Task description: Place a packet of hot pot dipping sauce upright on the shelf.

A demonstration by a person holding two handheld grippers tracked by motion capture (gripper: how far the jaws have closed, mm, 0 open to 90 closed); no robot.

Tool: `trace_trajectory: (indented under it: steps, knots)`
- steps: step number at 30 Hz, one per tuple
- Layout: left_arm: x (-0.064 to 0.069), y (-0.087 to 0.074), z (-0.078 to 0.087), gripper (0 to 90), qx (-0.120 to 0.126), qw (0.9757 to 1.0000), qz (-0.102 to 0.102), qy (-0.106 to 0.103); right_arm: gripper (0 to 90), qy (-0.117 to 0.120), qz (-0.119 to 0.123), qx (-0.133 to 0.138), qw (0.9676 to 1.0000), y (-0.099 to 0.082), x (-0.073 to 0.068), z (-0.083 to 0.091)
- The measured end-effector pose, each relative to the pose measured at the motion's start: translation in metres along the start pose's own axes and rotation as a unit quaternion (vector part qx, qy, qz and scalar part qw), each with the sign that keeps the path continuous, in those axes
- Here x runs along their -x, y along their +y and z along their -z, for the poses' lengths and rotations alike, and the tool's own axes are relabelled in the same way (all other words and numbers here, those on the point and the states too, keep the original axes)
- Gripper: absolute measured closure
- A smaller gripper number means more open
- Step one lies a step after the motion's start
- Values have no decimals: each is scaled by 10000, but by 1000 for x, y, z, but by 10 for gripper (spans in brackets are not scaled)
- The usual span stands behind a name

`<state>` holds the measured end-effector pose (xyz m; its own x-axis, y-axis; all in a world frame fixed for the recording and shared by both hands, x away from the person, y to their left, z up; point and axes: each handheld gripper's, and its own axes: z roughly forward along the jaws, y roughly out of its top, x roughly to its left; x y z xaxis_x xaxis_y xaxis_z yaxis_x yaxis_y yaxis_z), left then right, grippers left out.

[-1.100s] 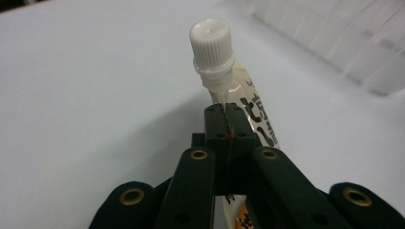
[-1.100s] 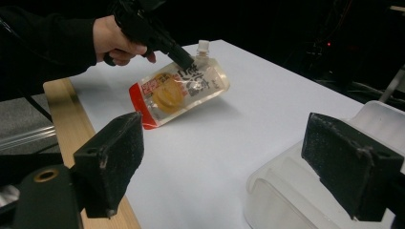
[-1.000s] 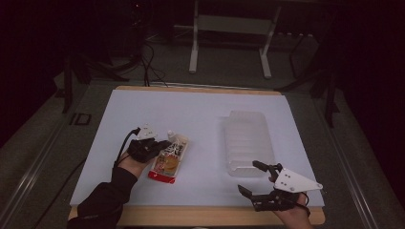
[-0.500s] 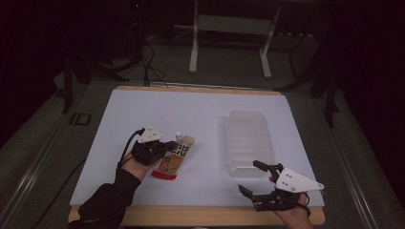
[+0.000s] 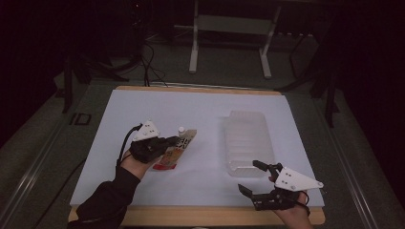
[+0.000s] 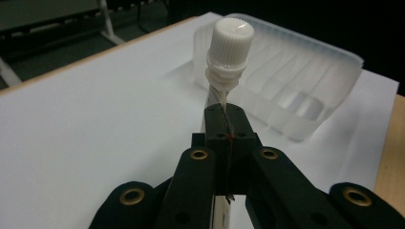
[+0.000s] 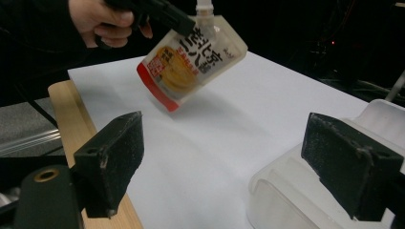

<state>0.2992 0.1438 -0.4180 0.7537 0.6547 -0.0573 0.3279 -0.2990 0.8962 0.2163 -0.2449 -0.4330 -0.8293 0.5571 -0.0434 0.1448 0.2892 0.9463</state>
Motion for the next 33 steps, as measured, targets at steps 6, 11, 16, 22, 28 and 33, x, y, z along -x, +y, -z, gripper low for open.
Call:
trace_trajectory:
  steps: [6, 11, 16, 22, 28, 33]
  knots:
    - [7, 14, 9, 900, 270, 9995, -34, -174, 154, 61, -47, 41, 10000, 3, 1, 1]
    - [11, 23, 18, 900, 513, 9982, -64, -294, 168, 90, 24, 87, 9999, 11, 3, 2]
    - [16, 29, 28, 900, 720, 9965, -107, -421, 188, 128, 17, 185, 9997, 21, 10, 6]
    - [23, 33, 34, 900, 878, 9943, -157, -585, 214, 220, 173, 221, 9994, 41, 18, 7]
    - [31, 38, 39, 900, 1020, 9915, -192, -787, 223, 452, 233, 269, 9983, 61, 28, 4]
    - [36, 39, 41, 900, 1051, 9892, -196, -1005, 232, 589, 277, 251, 9976, 76, 38, -2]
